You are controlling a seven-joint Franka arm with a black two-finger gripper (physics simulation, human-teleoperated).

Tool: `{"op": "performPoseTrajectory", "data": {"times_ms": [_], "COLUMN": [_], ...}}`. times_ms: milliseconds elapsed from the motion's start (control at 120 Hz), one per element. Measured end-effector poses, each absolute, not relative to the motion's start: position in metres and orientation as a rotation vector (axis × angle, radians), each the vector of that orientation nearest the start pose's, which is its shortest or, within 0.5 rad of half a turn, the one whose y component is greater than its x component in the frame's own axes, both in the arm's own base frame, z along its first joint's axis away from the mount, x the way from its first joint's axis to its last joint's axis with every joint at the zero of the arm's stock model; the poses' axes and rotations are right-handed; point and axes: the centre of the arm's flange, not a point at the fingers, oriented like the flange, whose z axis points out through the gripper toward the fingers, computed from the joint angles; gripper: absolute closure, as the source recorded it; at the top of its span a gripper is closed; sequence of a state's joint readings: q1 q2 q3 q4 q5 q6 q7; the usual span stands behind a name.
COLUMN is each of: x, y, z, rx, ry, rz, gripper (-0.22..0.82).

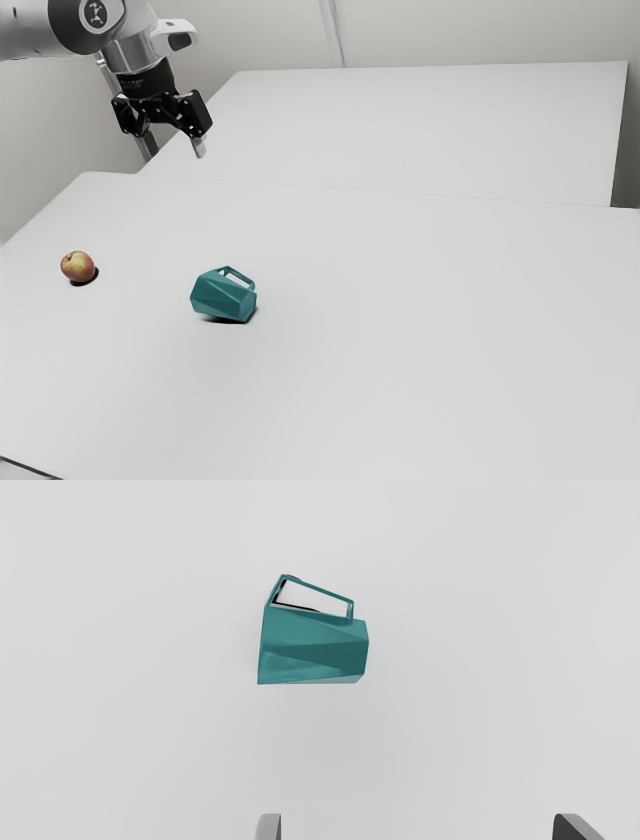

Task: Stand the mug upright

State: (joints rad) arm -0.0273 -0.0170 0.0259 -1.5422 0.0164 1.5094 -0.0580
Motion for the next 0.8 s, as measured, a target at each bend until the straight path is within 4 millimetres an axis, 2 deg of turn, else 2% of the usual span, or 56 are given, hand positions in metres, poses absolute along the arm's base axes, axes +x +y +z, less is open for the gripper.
{"op": "performPoseTrajectory", "data": {"times_ms": [300, 367, 492, 583, 683, 800], "x": [0.544, 0.543, 0.54, 0.538, 0.535, 0.533], "y": [0.003, 0.004, 0.009, 0.023, 0.047, 0.076], "z": [0.638, 0.633, 0.613, 0.593, 0.572, 0.56], "rx": [-3.125, -3.126, -3.131, -3.139, -3.167, -3.211], "ry": [-0.106, -0.108, -0.112, -0.144, -0.212, -0.286], "rz": [0.037, 0.048, 0.068, 0.075, 0.079, 0.048], "gripper": [0.01, 0.01, 0.01, 0.01, 0.02, 0.02]}}
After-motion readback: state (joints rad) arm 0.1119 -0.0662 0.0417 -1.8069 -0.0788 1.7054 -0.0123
